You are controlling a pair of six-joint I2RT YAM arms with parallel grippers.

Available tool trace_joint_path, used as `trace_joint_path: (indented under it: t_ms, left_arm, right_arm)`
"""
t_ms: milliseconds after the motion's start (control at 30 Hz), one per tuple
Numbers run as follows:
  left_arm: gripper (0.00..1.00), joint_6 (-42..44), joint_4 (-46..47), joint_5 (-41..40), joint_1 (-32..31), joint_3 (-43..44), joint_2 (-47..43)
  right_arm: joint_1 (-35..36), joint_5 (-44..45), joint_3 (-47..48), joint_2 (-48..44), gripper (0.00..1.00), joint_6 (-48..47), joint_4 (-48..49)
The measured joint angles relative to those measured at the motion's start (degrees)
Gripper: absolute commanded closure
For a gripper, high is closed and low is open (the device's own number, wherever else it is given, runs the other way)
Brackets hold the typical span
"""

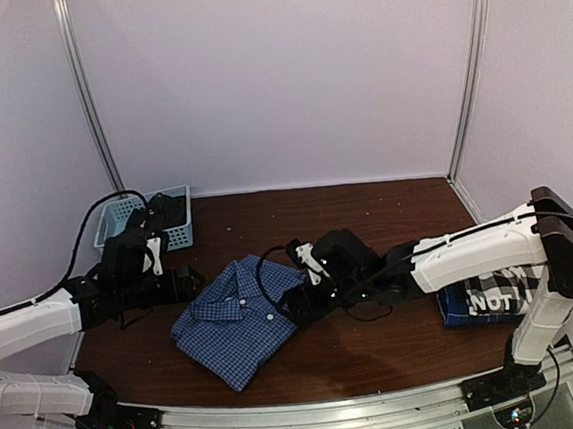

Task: Fold and stack the long sleeve shirts
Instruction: Rotate the square-folded shirt at the center of the board.

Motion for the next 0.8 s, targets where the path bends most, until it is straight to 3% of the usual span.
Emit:
trace_joint_path:
  t_ms: [167, 367, 667, 800]
  left_arm:
    - [0.14, -2.84, 3.15, 5.27, 0.00, -5.57, -0.31]
    - [0.17, -6.95, 3.82, 7.87, -0.13, -10.73, -5.46]
    - [0.38, -14.08, 3.41, 9.20, -0.66, -20.20, -15.61]
    - [0.47, -14.73, 2.38, 9.35, -0.66, -21.49, -15.13]
  right_arm:
    - [-8.39, 0.02, 3.39, 5.20, 0.15, -2.75, -0.50]
    - [-12.20, -3.85, 8.13, 14.45, 0.23, -5.49, -0.81]
    - [-13.33, -9.77, 7.32, 16.83, 0.63, -6.03, 1.79]
    - [-13.33, -10.27, 1.03, 13.38, 0.75, -4.15, 4.92]
